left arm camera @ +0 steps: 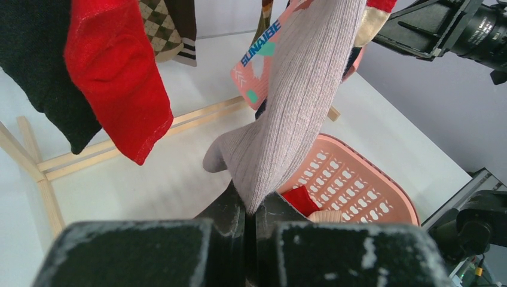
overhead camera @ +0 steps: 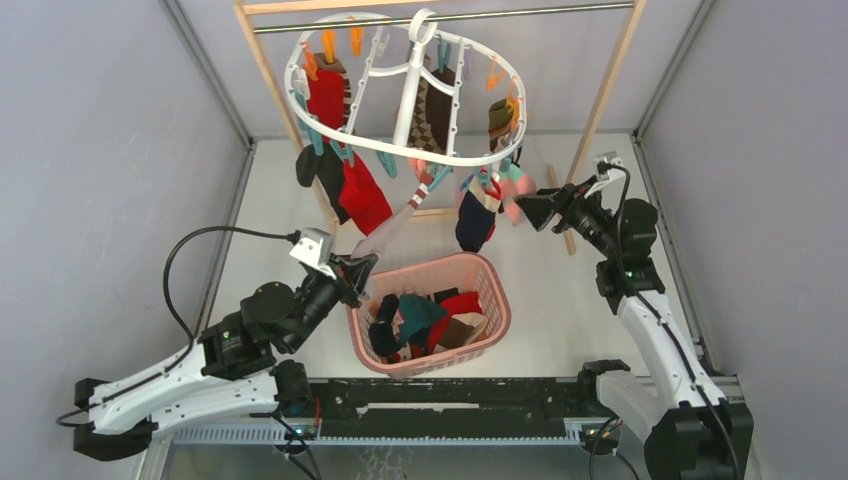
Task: Remove the socks clipped to the hanger
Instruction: Remove the sock from the hanger.
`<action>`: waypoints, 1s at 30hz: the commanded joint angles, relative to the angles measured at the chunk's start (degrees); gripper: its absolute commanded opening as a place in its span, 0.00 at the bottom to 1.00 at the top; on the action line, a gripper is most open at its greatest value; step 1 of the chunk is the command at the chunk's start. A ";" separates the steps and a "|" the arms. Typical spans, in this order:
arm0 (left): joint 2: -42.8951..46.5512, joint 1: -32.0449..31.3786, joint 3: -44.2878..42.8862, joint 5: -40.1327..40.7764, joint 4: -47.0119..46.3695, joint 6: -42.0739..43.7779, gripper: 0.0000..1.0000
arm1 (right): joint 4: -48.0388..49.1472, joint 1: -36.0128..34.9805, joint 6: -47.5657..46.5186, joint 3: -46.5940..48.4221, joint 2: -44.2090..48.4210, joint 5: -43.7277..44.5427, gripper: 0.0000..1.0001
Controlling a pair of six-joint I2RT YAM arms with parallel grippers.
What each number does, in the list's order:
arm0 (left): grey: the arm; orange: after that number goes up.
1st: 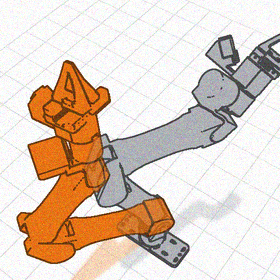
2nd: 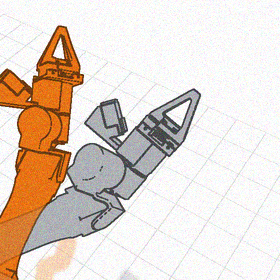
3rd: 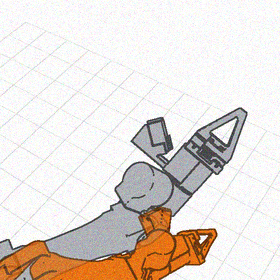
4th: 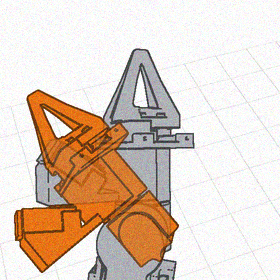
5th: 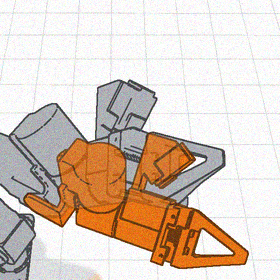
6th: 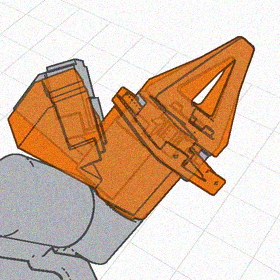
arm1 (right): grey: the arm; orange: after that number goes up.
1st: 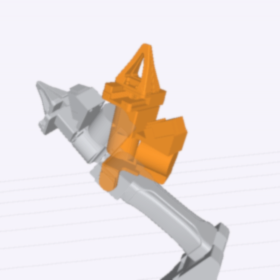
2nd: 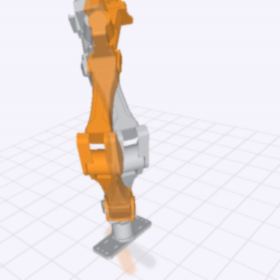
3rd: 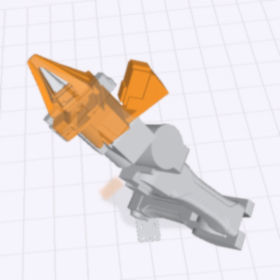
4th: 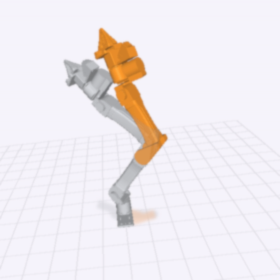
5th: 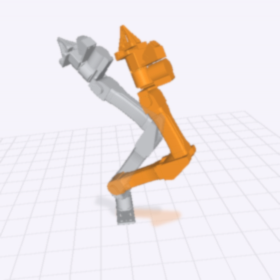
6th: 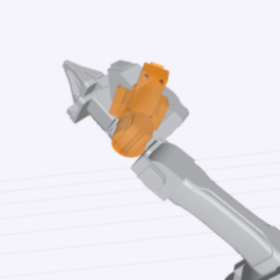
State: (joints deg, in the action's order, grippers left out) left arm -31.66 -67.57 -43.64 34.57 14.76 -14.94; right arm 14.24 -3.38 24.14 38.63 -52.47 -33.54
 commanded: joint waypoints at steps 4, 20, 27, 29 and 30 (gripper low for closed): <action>0.07 0.43 -3.43 0.68 -0.44 0.96 0.00 | 10.88 0.28 2.25 2.29 -7.23 -11.04 0.78; -0.51 0.69 -2.42 0.01 0.09 -0.25 0.26 | 2.34 -9.27 -4.02 4.70 -6.45 -0.75 0.00; -2.01 0.68 -2.93 -1.94 1.75 -1.54 0.69 | -3.35 -9.58 -3.90 4.71 0.43 4.41 0.00; -2.38 0.71 -3.03 -2.49 1.91 -1.94 0.78 | -5.12 -9.46 -4.07 4.76 2.23 5.29 0.00; -2.55 0.77 -3.03 -2.75 2.02 -2.08 0.82 | -6.16 -9.24 -4.24 4.89 2.92 5.74 0.00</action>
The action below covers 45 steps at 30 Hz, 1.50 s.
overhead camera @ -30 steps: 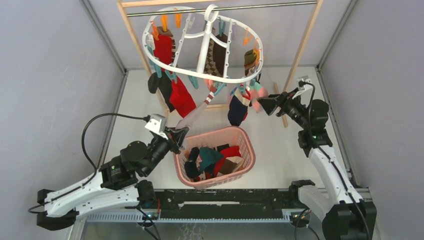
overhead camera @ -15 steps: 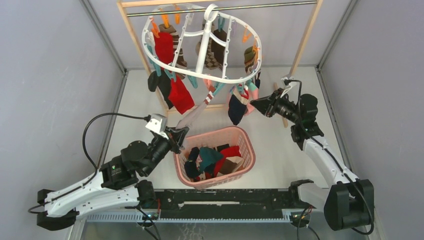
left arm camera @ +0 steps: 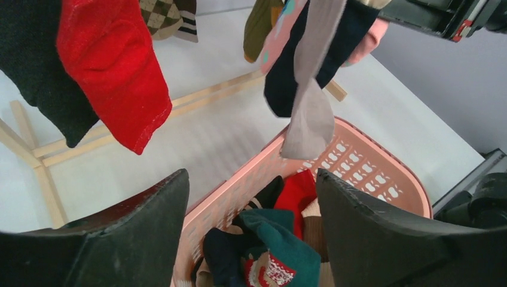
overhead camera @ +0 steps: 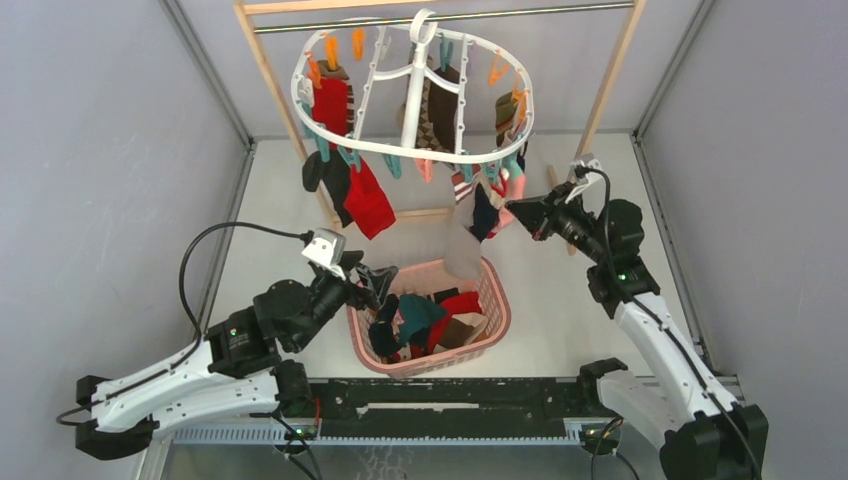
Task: Remove the socks clipped to the hanger
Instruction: Remove the sock from the hanger.
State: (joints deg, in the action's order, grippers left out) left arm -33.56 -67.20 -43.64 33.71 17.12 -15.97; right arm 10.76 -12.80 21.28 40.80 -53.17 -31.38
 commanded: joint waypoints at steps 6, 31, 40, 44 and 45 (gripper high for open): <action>-0.97 0.36 -3.27 -2.86 0.10 -1.67 0.89 | -8.57 2.71 -2.46 5.17 3.86 6.28 0.00; -2.45 0.36 -4.52 -3.60 0.59 -1.34 0.89 | -17.44 19.39 1.52 6.30 14.26 6.41 0.00; -2.72 0.31 -4.61 -4.92 0.46 -1.78 0.89 | -20.21 16.47 4.57 6.31 20.68 2.09 0.00; -2.63 0.31 -4.87 -5.40 0.46 -2.04 0.89 | -20.77 13.49 5.13 6.32 22.43 2.40 0.00; -2.60 0.31 -4.86 -5.41 0.45 -2.12 0.89 | -20.82 13.03 5.16 6.31 22.49 2.45 0.00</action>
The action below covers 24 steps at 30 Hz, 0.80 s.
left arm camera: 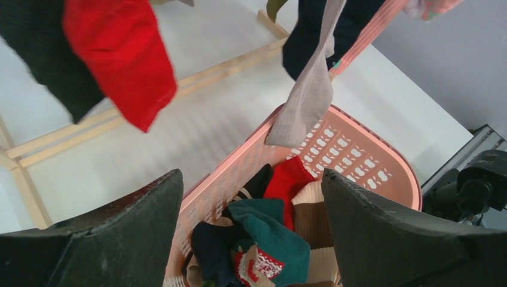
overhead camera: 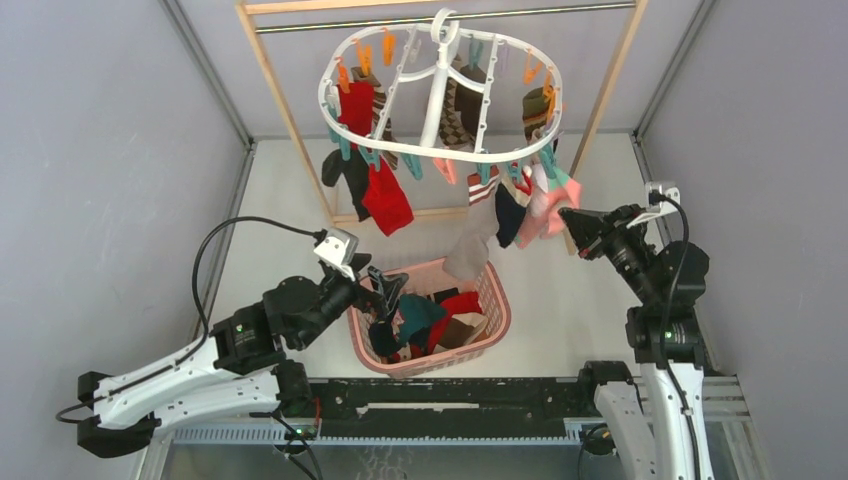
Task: Remove the socks clipped to the hanger
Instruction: Remove the sock from the hanger.
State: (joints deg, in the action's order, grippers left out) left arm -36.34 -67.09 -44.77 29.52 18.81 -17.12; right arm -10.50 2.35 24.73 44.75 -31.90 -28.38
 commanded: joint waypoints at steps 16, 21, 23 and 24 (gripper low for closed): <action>-0.18 0.21 -4.45 -2.87 -2.19 -2.01 0.89 | 4.28 -37.11 -5.42 8.07 -10.14 19.45 0.00; 0.99 0.13 -4.09 -4.46 -2.79 -2.38 0.89 | 6.51 -44.63 -7.02 12.42 -18.24 23.27 0.00; 1.90 0.12 -3.74 -5.09 -2.98 -2.46 0.89 | 7.76 -46.24 -7.16 13.92 -21.45 23.80 0.00; 2.35 0.12 -3.55 -5.43 -3.06 -2.44 0.89 | 8.27 -46.76 -7.21 14.84 -22.90 23.69 0.00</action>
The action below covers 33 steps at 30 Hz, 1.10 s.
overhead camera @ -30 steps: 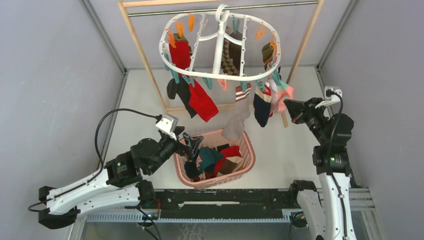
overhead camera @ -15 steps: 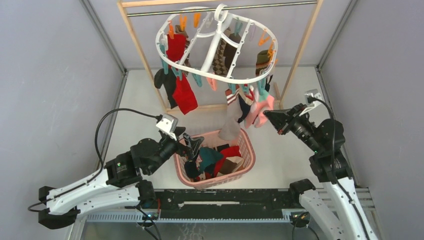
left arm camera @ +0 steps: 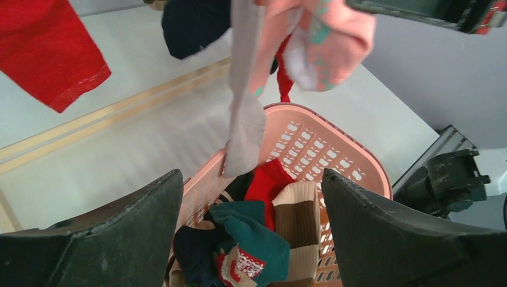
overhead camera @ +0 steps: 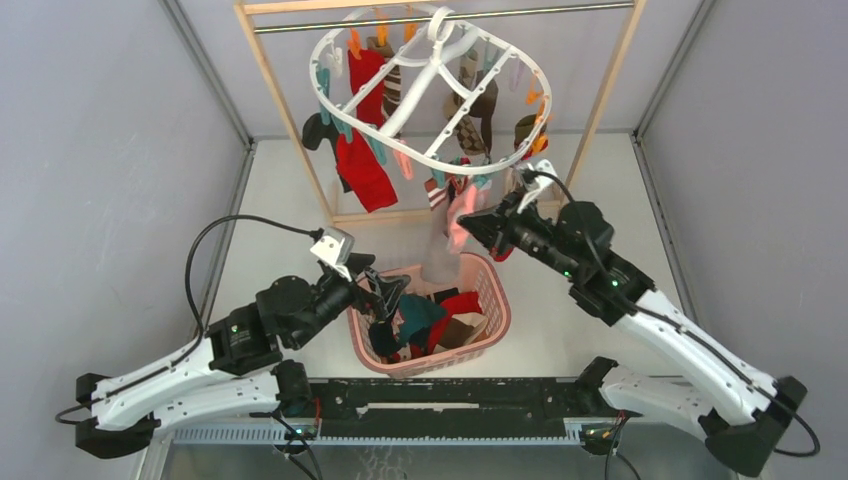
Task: Remove the socks clipped to the hanger
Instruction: Remove the sock from the hanger.
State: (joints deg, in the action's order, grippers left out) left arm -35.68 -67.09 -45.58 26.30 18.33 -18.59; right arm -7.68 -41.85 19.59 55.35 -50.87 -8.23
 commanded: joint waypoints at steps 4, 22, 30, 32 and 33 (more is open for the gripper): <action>3.51 0.12 -2.04 -2.63 -2.47 -0.85 0.89 | 6.27 -4.87 -2.51 8.79 -9.88 3.40 0.00; 3.11 0.12 -8.40 -1.96 -0.69 1.19 0.90 | 4.70 -11.93 -3.42 3.68 -8.80 13.12 0.00; -3.80 0.12 -16.10 -2.77 -2.35 2.49 0.89 | 5.35 -12.12 -3.04 -1.28 -3.26 15.93 0.00; -6.12 0.12 -18.58 -3.07 -2.63 2.75 0.89 | 5.27 -12.12 -3.49 -1.91 -2.19 16.96 0.00; -7.28 0.12 -19.67 -3.16 -2.63 2.83 0.89 | 5.34 -12.12 -3.76 -2.18 -1.69 17.46 0.00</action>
State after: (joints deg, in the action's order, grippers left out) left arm -39.27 -67.09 -58.89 24.71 18.22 -17.50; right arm -5.10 -53.41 16.82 53.58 -55.02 6.04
